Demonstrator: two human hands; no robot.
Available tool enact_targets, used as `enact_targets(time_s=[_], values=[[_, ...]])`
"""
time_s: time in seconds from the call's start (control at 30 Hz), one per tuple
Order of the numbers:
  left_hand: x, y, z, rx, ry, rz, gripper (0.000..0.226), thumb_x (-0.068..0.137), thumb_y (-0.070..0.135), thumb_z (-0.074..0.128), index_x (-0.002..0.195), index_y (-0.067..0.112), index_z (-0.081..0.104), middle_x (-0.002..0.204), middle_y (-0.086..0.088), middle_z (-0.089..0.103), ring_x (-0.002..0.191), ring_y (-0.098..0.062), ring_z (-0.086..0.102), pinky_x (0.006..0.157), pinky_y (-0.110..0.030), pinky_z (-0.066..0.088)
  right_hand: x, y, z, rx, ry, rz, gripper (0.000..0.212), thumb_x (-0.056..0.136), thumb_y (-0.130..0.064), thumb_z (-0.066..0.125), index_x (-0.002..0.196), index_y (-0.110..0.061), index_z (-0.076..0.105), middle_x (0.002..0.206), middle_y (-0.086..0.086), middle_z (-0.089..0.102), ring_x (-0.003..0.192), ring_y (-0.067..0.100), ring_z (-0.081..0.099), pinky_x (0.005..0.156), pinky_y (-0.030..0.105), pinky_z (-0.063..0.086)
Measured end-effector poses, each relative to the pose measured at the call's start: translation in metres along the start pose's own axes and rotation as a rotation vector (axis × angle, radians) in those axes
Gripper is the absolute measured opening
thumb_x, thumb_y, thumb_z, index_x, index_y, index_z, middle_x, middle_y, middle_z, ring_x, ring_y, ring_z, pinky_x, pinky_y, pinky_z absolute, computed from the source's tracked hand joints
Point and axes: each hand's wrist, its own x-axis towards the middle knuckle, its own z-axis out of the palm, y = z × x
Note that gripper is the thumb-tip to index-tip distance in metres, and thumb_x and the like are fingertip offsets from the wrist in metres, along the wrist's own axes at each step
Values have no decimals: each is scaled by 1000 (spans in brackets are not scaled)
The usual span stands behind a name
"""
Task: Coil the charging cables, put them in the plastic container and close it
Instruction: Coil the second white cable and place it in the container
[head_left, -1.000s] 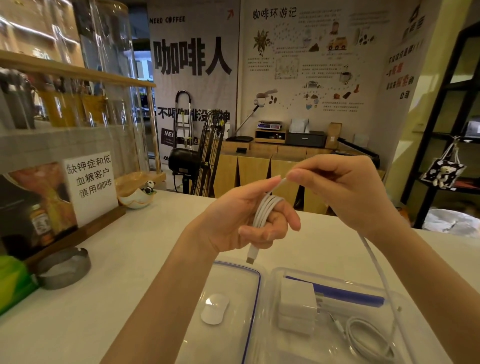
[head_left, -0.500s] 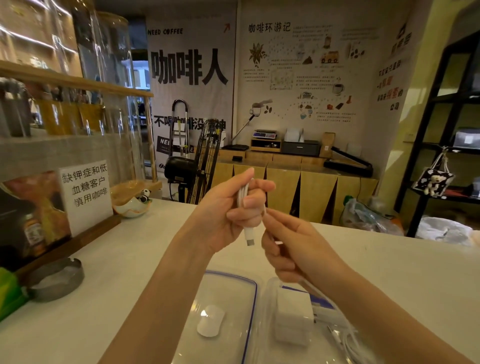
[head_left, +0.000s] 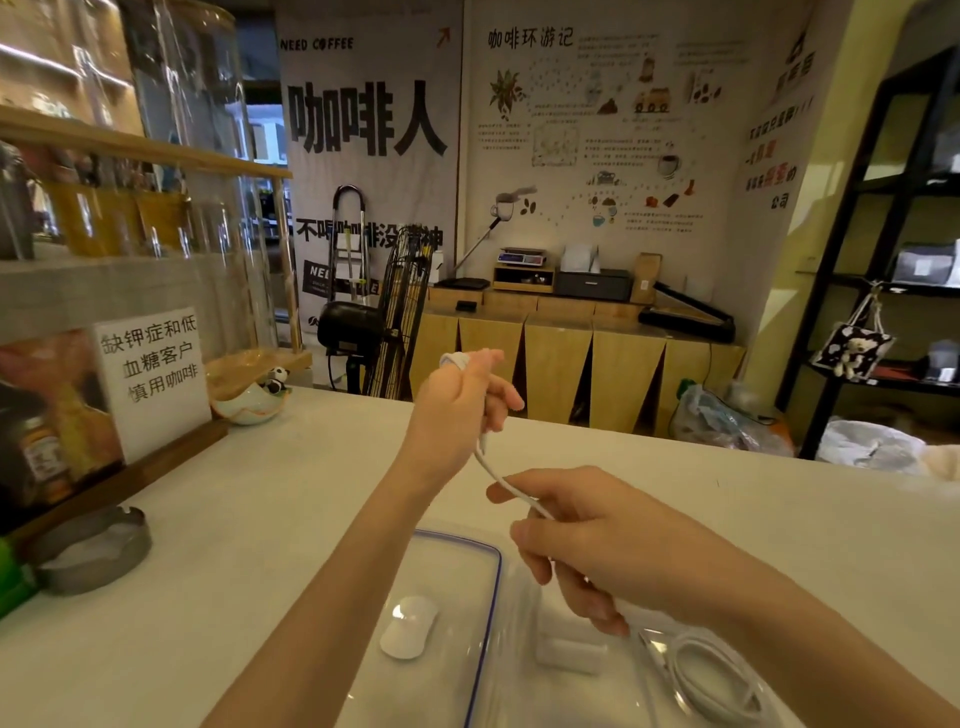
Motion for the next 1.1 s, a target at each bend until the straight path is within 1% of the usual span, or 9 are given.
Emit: enact_targets(time_s=[0.13,0.27,0.37,0.47,0.57,0.67,0.83,0.97,1.1], values=[[-2,-11,10,218,16,47,28,97,22,31,116,12,48,70,5,63,49,0,54,54,-16,46,-7,-12,-12,7,-101,46,24,92,-17,47,115,-18,53,58,1,58,31,8,42,34,18,40],[-6,-9,11,143,-255,-46,28,96,21,35,97,11,61,52,9,61,46,-3,50,49,-18,43,-10,-24,-34,-155,90,-62,18,88,-24,51,92,-15,66,45,-5,49,30,2,37,33,11,30],[-11,0,11,0,-528,-150,35,91,33,38,73,19,65,47,8,57,39,-3,45,49,-20,39,-9,-28,-55,-114,234,-146,19,85,-24,54,85,-14,70,39,-6,48,30,2,34,31,12,27],[-14,8,13,-163,-690,-241,46,94,34,30,81,7,65,43,7,50,33,-6,35,41,-15,34,-7,-25,-69,7,302,-191,20,85,-24,55,81,-14,73,38,-5,46,32,6,30,31,14,25],[-15,11,13,-419,-857,-323,55,89,44,29,75,4,65,38,7,46,28,-3,29,33,-17,21,-3,-19,-76,154,308,-254,20,78,-26,60,80,-11,73,40,-4,44,33,8,29,31,15,24],[-13,11,16,-681,-1019,-365,60,88,47,25,72,3,63,38,9,50,27,-5,25,31,-15,23,4,-11,-75,273,322,-298,20,68,-29,63,77,-14,73,43,-4,44,35,9,29,32,17,22],[-6,15,12,-981,-1021,-358,74,88,54,12,80,-3,57,45,3,58,32,-9,26,34,-16,26,18,9,-64,497,282,-218,15,74,-29,61,76,-18,71,43,-7,42,34,6,29,30,14,24],[-3,22,2,-1204,-920,-309,37,93,25,32,88,-5,52,51,-6,59,37,-10,31,37,-19,30,19,17,-49,537,153,-82,21,88,-28,51,85,-17,69,46,-5,44,33,5,29,28,13,24],[3,24,-12,-1288,-744,-301,26,91,15,39,91,-6,55,54,-8,59,37,-11,38,40,-18,31,12,14,-28,340,73,7,25,91,-31,44,99,-21,66,50,-2,46,34,6,29,30,15,25]])
